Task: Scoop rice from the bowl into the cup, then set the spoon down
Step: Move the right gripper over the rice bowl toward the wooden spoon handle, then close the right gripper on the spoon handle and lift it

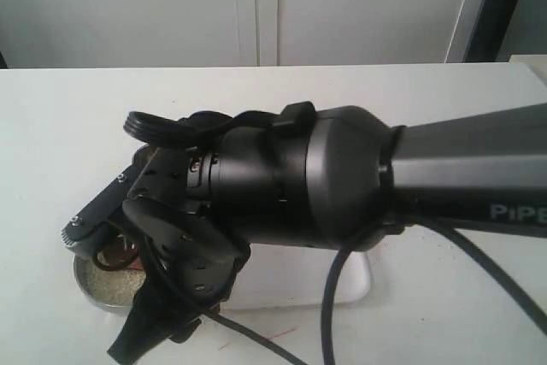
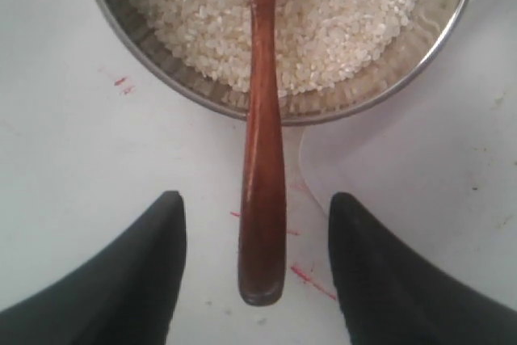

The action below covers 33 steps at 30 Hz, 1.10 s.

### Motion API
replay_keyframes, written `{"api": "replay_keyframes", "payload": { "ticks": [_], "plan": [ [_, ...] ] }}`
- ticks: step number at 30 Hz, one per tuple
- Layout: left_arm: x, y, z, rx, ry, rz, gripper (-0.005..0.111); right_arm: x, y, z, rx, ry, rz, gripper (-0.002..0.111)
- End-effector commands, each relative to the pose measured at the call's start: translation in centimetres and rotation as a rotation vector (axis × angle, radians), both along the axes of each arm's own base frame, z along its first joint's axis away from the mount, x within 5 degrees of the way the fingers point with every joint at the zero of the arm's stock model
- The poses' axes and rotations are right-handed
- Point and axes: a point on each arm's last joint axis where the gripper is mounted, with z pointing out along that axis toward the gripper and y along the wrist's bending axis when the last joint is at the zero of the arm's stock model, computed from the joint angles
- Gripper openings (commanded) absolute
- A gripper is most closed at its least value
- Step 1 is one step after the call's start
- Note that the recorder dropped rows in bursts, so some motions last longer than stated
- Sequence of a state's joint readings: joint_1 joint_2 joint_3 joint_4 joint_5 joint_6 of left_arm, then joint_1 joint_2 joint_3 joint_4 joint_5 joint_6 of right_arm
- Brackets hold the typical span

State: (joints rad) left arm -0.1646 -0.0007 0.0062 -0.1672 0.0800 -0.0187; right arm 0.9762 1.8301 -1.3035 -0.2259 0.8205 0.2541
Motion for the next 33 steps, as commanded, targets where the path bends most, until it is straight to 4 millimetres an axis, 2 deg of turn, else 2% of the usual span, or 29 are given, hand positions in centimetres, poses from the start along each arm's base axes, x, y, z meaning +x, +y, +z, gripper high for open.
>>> {"api": "replay_keyframes", "payload": {
  "ticks": [1, 8, 29, 33],
  "plan": [
    [0.0, 0.0, 0.2, -0.011, -0.007, -0.007, 0.014, 0.2, 0.0, 0.0, 0.014, -0.003, -0.032, 0.05],
    [0.0, 0.0, 0.2, -0.011, -0.007, -0.007, 0.014, 0.3, 0.3, -1.3, -0.014, 0.016, -0.031, 0.049],
    [0.0, 0.0, 0.2, -0.011, -0.007, -0.007, 0.014, 0.5, 0.7, -1.4, 0.028, -0.003, -0.021, 0.049],
    [0.0, 0.0, 0.2, -0.011, -0.007, -0.007, 0.014, 0.6, 0.8, -2.5, 0.001, 0.025, -0.029, 0.042]
  ]
}}
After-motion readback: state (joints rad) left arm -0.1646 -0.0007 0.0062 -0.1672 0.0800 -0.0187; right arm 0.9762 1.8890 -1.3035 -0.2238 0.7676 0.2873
